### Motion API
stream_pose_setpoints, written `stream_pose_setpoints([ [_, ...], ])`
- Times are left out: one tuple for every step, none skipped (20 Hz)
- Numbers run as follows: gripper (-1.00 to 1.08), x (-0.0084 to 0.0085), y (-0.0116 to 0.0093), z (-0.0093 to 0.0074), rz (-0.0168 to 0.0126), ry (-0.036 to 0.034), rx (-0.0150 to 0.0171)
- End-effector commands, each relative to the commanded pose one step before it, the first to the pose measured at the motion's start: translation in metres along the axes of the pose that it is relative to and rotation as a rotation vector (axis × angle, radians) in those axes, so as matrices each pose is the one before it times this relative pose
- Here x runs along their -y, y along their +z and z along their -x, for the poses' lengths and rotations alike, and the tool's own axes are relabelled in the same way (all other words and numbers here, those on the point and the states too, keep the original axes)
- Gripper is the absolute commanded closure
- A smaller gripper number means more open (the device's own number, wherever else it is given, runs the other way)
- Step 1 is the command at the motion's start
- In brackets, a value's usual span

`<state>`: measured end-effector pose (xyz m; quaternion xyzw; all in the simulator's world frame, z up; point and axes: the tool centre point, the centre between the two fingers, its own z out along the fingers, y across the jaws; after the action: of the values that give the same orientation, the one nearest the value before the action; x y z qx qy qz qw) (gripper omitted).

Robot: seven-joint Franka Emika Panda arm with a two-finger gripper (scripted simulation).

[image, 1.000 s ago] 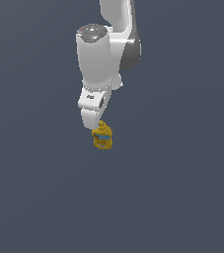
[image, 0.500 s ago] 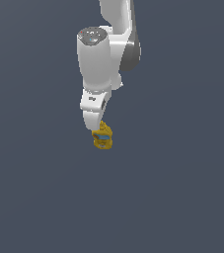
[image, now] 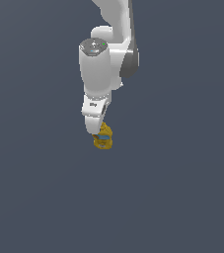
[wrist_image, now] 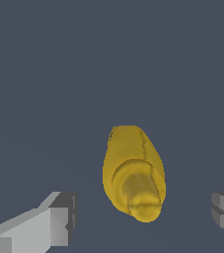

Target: Pick up the object and move it to a goal position.

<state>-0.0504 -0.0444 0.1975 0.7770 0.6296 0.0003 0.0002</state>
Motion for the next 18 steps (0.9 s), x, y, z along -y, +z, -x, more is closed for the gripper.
stream_pose_setpoints([
  [-0.92, 0.00068, 0.01234, 0.00001, -0.00070, -0.00117, 0.00004],
  [-0.92, 0.00002, 0.00395, 0.00019, 0.00000, 0.00000, 0.00000],
  [-0.92, -0.00002, 0.00334, -0.00023, 0.00001, -0.00069, -0.00001],
  [-0.92, -0.00016, 0.00274, 0.00011, 0.00000, 0.00000, 0.00000],
  [-0.92, -0.00025, 0.00213, 0.00008, 0.00000, 0.00000, 0.00000],
  [-0.92, -0.00025, 0.00149, -0.00036, 0.00002, -0.00069, 0.00008],
  [-0.92, -0.00027, 0.00084, 0.00001, 0.00000, 0.00000, 0.00000],
  [-0.92, -0.00011, 0.00025, 0.00000, 0.00000, 0.00000, 0.00000],
  [1.08, 0.00000, 0.00000, 0.00000, 0.00000, 0.00000, 0.00000],
  [1.08, 0.00000, 0.00000, 0.00000, 0.00000, 0.00000, 0.00000],
  [1.08, 0.00000, 0.00000, 0.00000, 0.00000, 0.00000, 0.00000],
  [1.08, 0.00000, 0.00000, 0.00000, 0.00000, 0.00000, 0.00000],
  [1.08, 0.00000, 0.00000, 0.00000, 0.00000, 0.00000, 0.00000],
  [1.08, 0.00000, 0.00000, 0.00000, 0.00000, 0.00000, 0.00000],
  [1.08, 0.00000, 0.00000, 0.00000, 0.00000, 0.00000, 0.00000],
  [1.08, 0.00000, 0.00000, 0.00000, 0.00000, 0.00000, 0.00000],
  [1.08, 0.00000, 0.00000, 0.00000, 0.00000, 0.00000, 0.00000],
  [1.08, 0.00000, 0.00000, 0.00000, 0.00000, 0.00000, 0.00000],
])
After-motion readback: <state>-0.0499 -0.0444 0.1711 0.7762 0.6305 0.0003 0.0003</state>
